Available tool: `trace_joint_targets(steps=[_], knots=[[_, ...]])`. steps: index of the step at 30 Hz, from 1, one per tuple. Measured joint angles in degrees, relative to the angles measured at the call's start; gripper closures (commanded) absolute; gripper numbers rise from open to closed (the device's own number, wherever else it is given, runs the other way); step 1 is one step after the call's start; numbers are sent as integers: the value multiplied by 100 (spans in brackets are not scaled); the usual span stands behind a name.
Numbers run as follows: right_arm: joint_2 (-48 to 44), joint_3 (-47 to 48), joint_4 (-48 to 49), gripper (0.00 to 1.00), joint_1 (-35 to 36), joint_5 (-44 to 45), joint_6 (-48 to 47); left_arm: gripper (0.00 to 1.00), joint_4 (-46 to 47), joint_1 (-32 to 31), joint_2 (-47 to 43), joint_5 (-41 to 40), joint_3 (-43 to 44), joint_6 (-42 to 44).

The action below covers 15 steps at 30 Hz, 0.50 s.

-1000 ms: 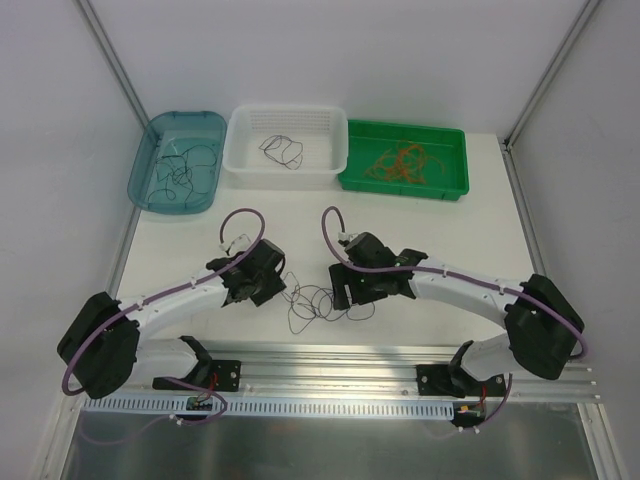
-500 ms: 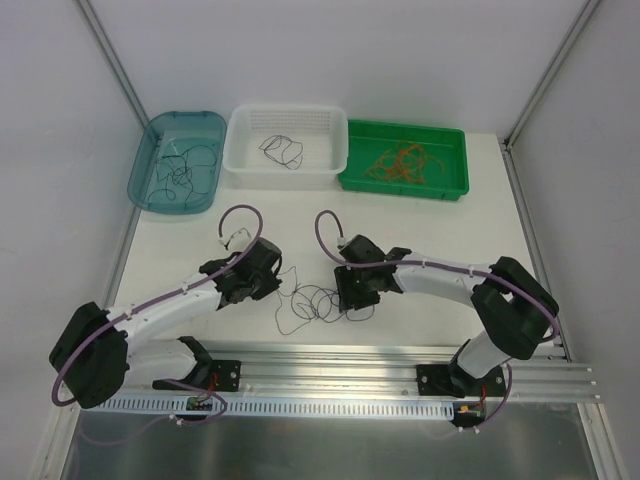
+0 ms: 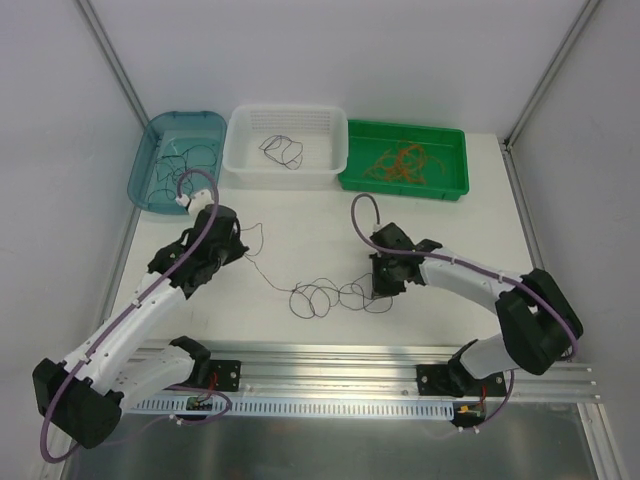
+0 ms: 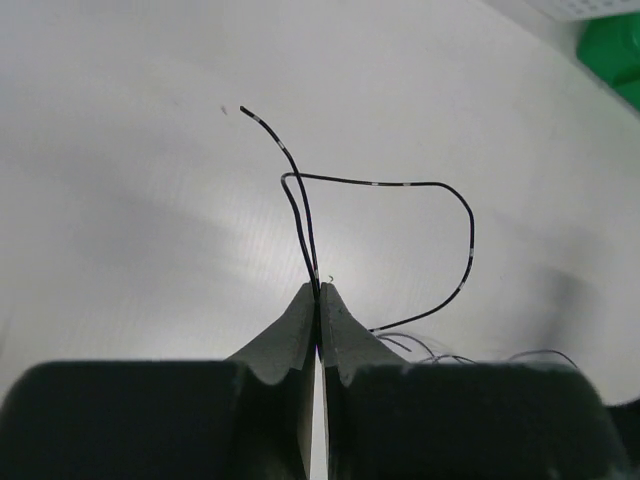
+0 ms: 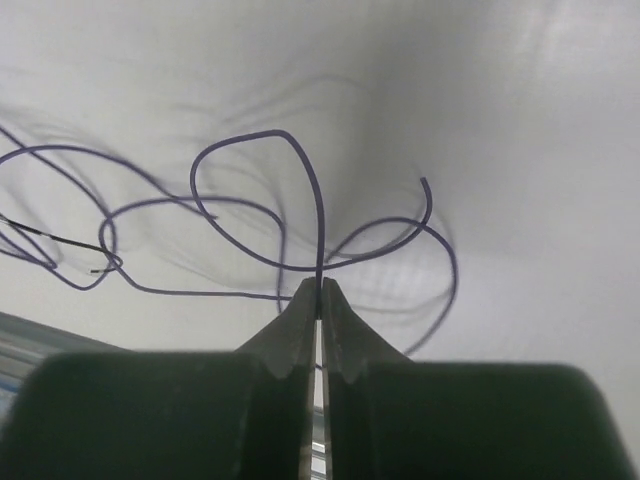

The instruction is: Untangle the cables

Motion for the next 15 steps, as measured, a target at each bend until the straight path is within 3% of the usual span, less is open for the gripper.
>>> trace_joint_targets(steps=[9, 15], knots=[[-1335, -129, -789, 99, -1416, 461, -564, 100, -531, 1154, 37, -122, 1475, 1523], [-1952, -7, -1202, 99, -1515, 404, -887, 100, -662, 1233, 133, -345, 2437, 2175]])
